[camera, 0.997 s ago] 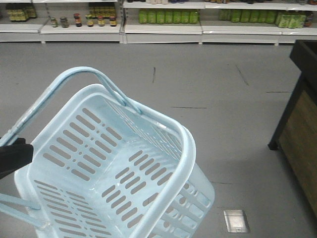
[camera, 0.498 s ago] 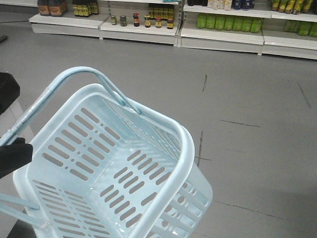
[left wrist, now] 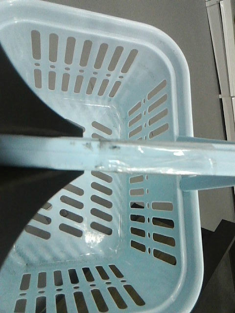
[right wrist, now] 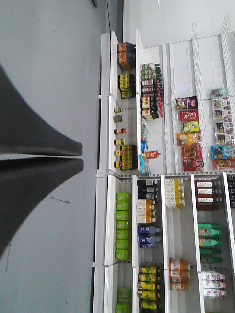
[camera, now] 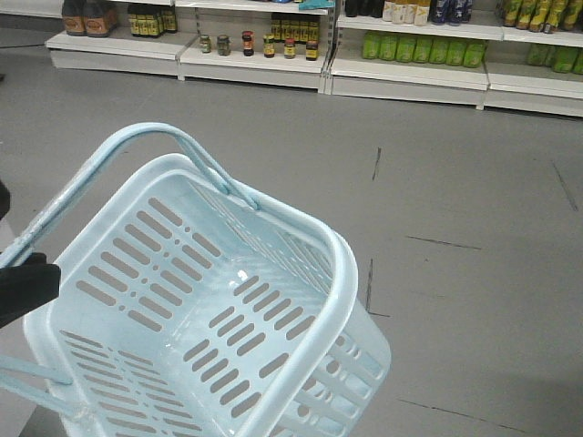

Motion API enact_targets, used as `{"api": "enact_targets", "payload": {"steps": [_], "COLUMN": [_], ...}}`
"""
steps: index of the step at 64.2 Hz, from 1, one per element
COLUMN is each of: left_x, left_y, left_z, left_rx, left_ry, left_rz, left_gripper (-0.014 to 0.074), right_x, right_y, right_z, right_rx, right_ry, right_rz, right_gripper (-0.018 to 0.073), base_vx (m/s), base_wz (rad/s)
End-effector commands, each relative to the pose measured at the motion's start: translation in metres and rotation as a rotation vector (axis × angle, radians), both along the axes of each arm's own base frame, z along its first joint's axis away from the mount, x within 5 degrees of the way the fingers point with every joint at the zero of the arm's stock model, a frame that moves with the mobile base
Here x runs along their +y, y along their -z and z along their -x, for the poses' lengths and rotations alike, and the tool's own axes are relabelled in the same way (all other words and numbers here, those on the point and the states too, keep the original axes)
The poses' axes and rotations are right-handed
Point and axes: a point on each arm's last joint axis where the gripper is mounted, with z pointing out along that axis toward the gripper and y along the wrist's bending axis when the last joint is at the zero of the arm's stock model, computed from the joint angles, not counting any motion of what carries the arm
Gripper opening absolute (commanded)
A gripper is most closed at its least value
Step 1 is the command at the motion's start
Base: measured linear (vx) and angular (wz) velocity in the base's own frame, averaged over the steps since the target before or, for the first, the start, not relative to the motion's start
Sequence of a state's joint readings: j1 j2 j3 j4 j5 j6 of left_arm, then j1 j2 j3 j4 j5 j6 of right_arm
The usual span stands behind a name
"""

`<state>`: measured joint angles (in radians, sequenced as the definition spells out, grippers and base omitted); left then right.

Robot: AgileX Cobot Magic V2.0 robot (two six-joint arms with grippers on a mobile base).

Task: Pick three apples into basket with both arms
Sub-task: 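Turn the base toward the table with apples and oranges, basket held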

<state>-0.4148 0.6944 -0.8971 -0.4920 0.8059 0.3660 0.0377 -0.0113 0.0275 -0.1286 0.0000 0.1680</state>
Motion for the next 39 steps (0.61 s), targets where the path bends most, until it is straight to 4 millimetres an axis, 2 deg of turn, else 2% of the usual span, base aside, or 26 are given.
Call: {"api": "enact_targets", "payload": {"steps": [1,39], "left_x": [0.0003,0.0003], "left_y": [-0.0187,-0.0187], "left_z": [-0.0001,-0.0001], "left_rx": [-0.08,-0.08], "left_ry": [-0.03,-0.03], "left_rz": [0.103,0.103], "left_gripper": [-0.0006,-0.0006], "right_x": [0.0006,0.0006], "right_y": [-0.0027,-0.0027], "right_z": [0.0012,0.0012], "right_rx": [-0.075,-0.075], "right_ry": [-0.003,-0.003], "right_rz": [0.015,0.015], "right_gripper": [-0.0004,-0.0004], "base_vx": [0.21,0.22], "base_wz": [-0.21,-0.23]}}
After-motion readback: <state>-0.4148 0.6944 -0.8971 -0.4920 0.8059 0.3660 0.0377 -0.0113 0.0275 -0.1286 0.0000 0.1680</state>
